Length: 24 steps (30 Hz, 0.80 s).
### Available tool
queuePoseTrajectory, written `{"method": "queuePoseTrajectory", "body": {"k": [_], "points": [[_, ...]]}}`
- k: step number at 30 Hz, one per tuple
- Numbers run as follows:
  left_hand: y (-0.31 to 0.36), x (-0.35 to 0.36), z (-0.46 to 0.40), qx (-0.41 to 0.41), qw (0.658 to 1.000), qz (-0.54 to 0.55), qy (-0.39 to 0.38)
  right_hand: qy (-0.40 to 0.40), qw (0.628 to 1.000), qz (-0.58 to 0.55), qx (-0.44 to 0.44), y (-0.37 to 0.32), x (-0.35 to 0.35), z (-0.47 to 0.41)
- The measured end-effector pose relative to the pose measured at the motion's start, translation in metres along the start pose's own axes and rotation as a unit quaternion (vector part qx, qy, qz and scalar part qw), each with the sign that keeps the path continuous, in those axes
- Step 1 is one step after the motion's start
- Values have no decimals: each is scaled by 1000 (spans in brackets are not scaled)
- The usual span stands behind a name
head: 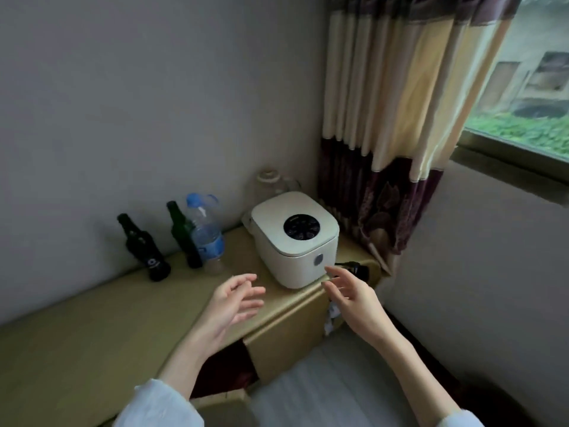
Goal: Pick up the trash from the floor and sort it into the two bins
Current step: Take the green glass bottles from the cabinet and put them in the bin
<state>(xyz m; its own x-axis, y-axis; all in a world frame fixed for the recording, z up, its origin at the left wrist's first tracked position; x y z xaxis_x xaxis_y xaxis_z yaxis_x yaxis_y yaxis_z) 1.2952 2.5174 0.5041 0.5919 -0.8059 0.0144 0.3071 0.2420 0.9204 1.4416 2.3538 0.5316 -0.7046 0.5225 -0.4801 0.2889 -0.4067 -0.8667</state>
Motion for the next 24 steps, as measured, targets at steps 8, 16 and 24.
{"method": "queuePoseTrajectory", "body": {"k": [8, 16, 24], "points": [[-5, -151, 28, 26, 991, 58, 115, -105, 987, 84, -83, -99, 115, -47], [13, -294, -37, 41, 981, 55, 183, -130, 977, 125, -116, -181, 219, -150], [43, -416, -150, 54, 960, -137, 238, -79, 977, 171, -96, -237, 309, -285]]}}
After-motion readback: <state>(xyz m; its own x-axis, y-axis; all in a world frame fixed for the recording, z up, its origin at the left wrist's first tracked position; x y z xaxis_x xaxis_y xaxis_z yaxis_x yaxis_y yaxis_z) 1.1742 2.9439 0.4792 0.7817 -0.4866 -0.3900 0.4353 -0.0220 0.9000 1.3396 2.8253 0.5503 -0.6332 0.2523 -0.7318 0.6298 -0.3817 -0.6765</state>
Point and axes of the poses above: each hand's wrist, its own z-axis away from the middle knuckle, its own x-axis out of the palm, y = z × x, the point moved 10 cm from there along -z, towards the middle knuckle, and after that the axes turned 7 degrees about -y, right-handed, at the moved point
